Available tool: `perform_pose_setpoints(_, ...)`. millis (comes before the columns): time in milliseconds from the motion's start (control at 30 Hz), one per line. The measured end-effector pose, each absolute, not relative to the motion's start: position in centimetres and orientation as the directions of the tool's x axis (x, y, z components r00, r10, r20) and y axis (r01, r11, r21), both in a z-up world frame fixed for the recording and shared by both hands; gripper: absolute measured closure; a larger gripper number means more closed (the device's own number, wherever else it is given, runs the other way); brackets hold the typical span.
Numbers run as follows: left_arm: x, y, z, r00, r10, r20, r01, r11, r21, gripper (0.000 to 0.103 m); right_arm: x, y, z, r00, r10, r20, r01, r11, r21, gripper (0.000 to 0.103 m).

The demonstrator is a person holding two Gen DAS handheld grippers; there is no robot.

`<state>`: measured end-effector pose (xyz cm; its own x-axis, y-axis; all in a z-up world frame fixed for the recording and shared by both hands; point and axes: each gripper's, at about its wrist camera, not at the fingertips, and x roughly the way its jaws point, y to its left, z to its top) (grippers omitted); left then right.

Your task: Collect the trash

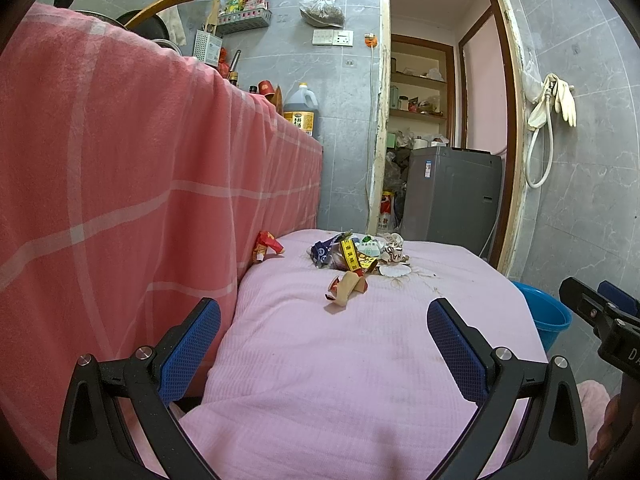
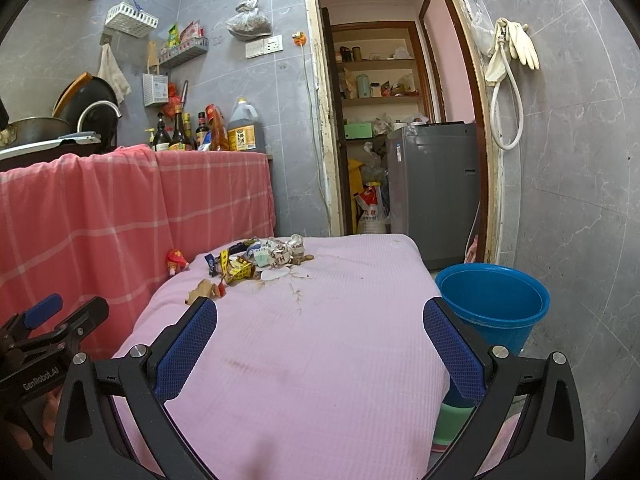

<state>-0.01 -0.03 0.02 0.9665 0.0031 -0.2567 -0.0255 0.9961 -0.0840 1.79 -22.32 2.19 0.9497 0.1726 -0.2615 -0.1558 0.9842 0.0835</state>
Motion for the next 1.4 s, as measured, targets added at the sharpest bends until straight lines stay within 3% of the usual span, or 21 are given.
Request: perform_pose_setpoints(1400,-0.08,-0.29,-0.22,0.966,0.005,-0.258,-0.027,0.996,-0.08,0.002,1.59,-22.63,2.31,0.951,0.171,-0.258,-0.152,0.984,0.09,0.0)
